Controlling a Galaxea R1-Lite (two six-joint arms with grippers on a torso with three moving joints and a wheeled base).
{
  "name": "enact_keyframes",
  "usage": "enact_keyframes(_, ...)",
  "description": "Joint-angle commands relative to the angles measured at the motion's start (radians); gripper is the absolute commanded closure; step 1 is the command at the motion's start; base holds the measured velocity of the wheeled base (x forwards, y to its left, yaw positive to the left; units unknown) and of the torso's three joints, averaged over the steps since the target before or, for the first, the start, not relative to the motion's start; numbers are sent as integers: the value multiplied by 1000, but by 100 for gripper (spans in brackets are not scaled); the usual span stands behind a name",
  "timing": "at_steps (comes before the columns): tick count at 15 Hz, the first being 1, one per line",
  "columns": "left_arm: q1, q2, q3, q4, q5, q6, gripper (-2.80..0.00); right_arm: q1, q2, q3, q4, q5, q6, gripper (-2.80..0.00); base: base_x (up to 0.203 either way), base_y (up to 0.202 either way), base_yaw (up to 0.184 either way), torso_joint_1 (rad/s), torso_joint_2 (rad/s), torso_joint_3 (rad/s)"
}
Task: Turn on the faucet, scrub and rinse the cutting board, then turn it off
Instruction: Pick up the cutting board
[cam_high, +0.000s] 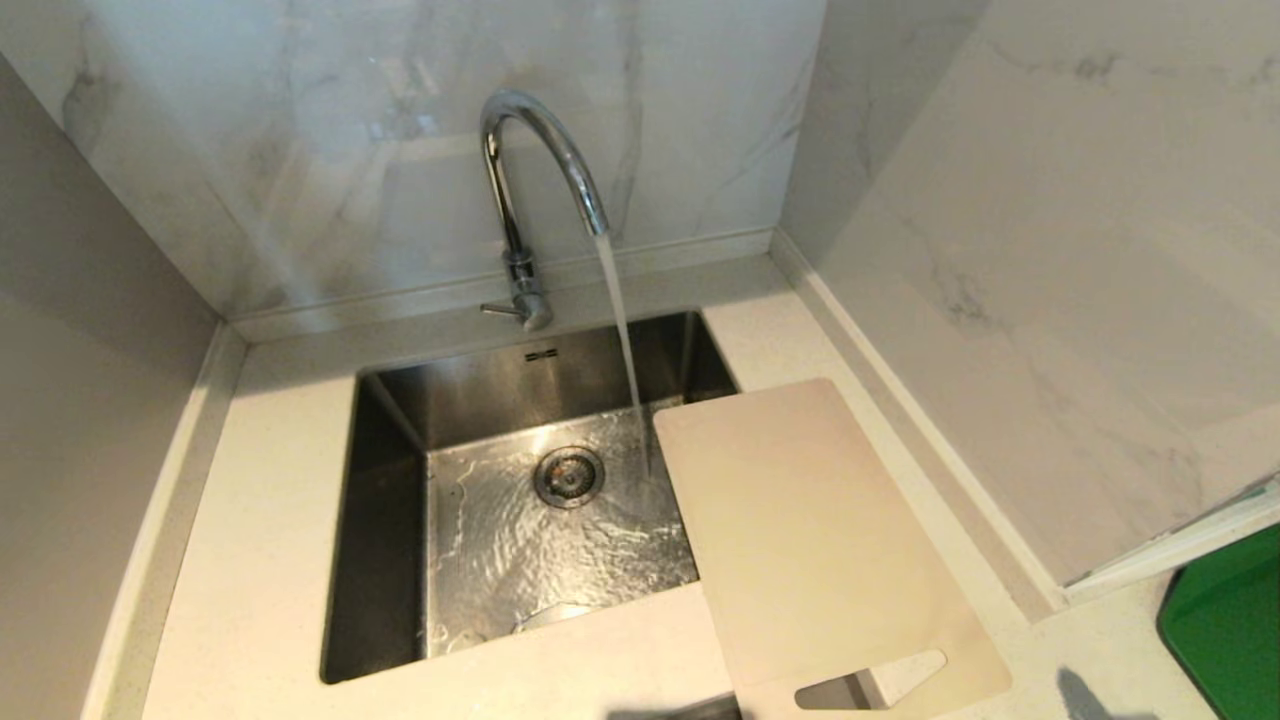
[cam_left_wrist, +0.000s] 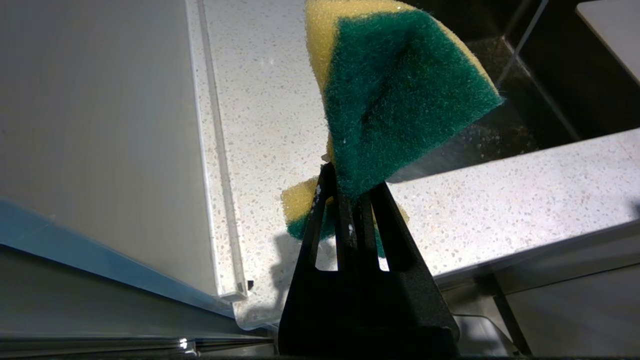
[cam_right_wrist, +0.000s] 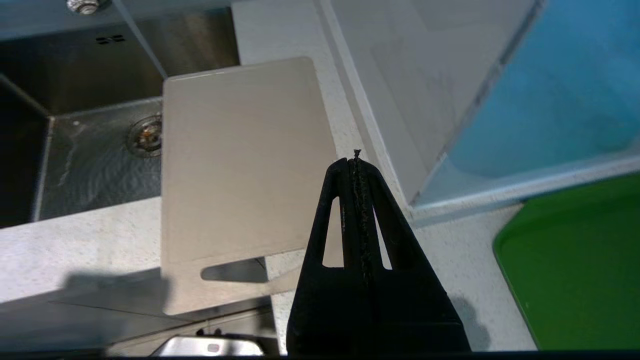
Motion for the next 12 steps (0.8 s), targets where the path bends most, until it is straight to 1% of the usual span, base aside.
enact_keyframes(1,0,0,1,0,0,-1,0,0,174,-137,61,49,-1,0,0,0,0,0,0,0)
enact_keyframes(4,0,0,0,0,-1,-1,0,1,270,-318,331,154,-10,0,0,0,0,0,0,0)
enact_keyframes(5,0,0,0,0,0,-1,0,0,302,-356,402,180,-25,0,0,0,0,0,0,0)
enact_keyframes(6,0,0,0,0,0,-1,0,1,338,-384,460,199,-57,0,0,0,0,0,0,0)
enact_keyframes(8,0,0,0,0,0,-1,0,1,406,-407,515,211,-169,0,0,0,0,0,0,0)
enact_keyframes(9,0,0,0,0,0,-1,0,1,436,-417,528,211,-188,0,0,0,0,0,0,0)
enact_keyframes(12,0,0,1,0,0,-1,0,2,548,-431,557,214,-200,0,0,0,0,0,0,0)
